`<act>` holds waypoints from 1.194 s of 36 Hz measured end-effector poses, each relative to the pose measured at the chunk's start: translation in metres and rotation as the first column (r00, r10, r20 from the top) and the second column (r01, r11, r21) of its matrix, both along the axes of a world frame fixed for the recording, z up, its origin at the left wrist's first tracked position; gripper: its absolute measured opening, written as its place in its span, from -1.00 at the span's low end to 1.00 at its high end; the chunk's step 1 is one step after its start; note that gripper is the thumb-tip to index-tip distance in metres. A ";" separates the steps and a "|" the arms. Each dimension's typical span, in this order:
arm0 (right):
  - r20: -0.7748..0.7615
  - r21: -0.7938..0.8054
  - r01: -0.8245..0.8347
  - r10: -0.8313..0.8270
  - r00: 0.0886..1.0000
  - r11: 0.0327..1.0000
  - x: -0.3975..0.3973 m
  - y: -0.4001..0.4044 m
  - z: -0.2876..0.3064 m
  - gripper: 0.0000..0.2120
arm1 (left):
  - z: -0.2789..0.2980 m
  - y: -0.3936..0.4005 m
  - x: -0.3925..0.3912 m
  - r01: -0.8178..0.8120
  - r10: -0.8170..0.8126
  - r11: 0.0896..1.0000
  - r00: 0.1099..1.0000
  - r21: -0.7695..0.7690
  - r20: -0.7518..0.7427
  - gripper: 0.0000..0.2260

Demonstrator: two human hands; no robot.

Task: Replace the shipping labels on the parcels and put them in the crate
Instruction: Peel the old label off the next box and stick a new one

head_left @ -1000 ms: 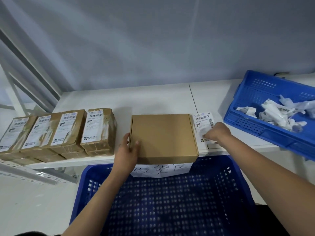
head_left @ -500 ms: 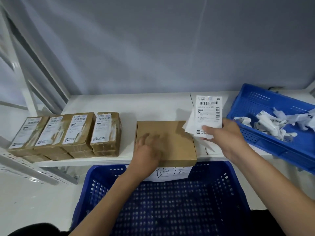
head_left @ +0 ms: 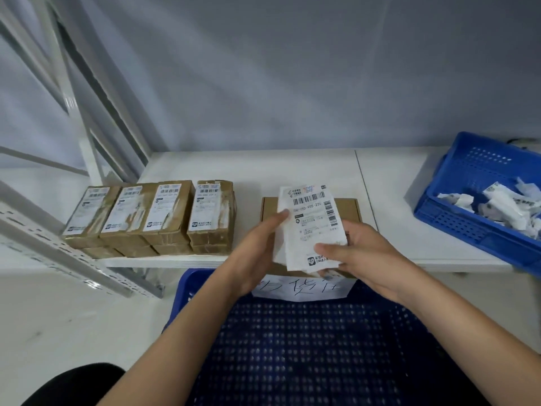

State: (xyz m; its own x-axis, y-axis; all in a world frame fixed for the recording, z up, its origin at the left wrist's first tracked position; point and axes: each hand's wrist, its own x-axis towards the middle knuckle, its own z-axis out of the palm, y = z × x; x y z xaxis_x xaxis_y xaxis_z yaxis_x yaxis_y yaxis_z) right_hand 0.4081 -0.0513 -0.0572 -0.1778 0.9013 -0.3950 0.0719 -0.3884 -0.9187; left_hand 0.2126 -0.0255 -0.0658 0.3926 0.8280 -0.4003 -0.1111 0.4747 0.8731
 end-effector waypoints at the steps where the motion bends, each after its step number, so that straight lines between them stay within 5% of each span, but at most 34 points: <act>1: -0.016 -0.012 -0.019 0.019 1.000 1.000 -0.001 0.002 -0.002 -0.64 | -0.002 -0.002 0.002 0.001 0.000 1.000 1.000 -0.019 0.023 -0.56; 16: 0.145 0.005 0.002 -0.003 0.989 1.000 -0.006 0.019 -0.023 -0.73 | -0.017 -0.005 0.006 -0.145 0.159 0.980 0.983 -0.139 0.094 -0.71; 23: 0.089 -0.017 0.019 -0.017 0.996 1.000 -0.013 0.012 -0.022 -0.72 | -0.017 -0.011 -0.002 -0.193 0.210 0.969 0.972 -0.155 0.102 -0.73; 28: 0.292 0.022 0.126 -0.127 0.948 0.992 -0.018 0.006 -0.030 -0.63 | -0.013 -0.010 -0.012 -0.346 0.369 0.923 0.920 -0.165 0.130 -0.78; 33: -0.002 -0.365 0.025 -0.027 1.000 0.931 -0.020 0.001 -0.027 -0.47 | -0.007 -0.002 -0.014 -0.393 0.404 0.913 0.909 -0.109 0.105 -0.76; 37: -0.231 -0.373 -0.073 -0.017 0.973 0.925 -0.023 -0.001 -0.021 -0.42 | -0.002 0.002 -0.011 -0.323 0.329 0.942 0.942 -0.095 0.066 -0.73; 43: -0.333 -0.368 0.039 -0.170 0.928 0.929 -0.014 0.013 -0.019 -0.45 | -0.004 -0.001 0.000 -0.182 0.180 0.983 0.981 -0.014 -0.068 -0.72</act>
